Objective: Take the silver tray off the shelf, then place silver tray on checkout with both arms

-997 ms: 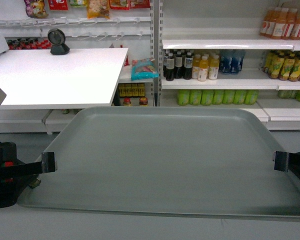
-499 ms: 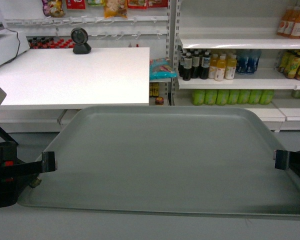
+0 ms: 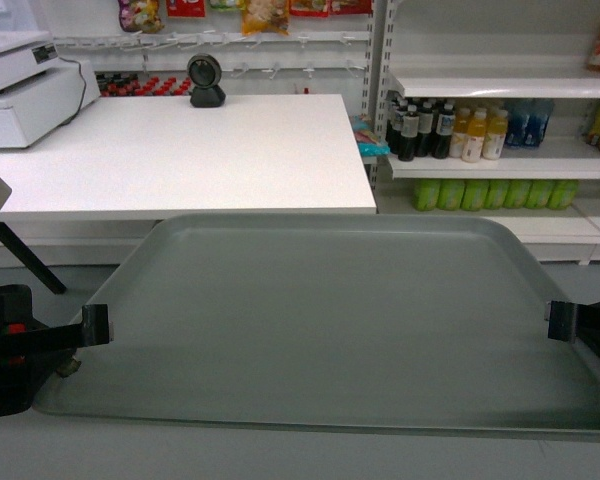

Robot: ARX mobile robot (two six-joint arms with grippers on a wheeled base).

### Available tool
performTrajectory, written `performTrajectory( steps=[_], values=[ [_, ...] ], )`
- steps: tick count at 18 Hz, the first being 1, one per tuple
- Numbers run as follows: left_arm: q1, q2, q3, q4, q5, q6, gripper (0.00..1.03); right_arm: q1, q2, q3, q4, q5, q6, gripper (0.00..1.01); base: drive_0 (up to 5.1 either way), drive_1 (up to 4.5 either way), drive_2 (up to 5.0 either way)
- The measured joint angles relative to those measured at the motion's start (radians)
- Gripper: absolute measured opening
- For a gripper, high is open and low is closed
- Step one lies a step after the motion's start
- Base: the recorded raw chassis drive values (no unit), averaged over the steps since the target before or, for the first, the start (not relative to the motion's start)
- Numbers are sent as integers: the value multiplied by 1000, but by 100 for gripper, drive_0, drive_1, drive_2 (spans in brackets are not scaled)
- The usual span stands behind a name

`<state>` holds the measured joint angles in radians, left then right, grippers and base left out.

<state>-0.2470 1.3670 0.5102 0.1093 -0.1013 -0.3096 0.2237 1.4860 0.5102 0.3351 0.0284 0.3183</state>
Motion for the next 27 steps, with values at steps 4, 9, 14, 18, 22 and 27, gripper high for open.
performTrajectory(
  steps=[4, 9, 14, 18, 22, 27],
  values=[
    [0, 0, 0, 0, 0, 0, 3, 0, 0, 0, -2, 0, 0, 3, -500, 241, 241],
    [0, 0, 0, 2, 0, 0, 3, 0, 0, 0, 1, 0, 0, 3, -498, 247, 247],
    [0, 0, 0, 0, 0, 0, 3, 0, 0, 0, -5, 0, 0, 3, -500, 245, 245],
    [5, 0, 0, 0, -3, 0, 3, 5, 0, 3, 2, 0, 3, 3, 0, 0, 0],
    [5, 0, 0, 1, -2, 0, 3, 5, -2, 1, 0, 1, 3, 3, 0, 0, 0],
    [5, 0, 0, 0, -2, 0, 3, 5, -2, 1, -2, 1, 3, 3, 8, 263, -248]
  ],
)
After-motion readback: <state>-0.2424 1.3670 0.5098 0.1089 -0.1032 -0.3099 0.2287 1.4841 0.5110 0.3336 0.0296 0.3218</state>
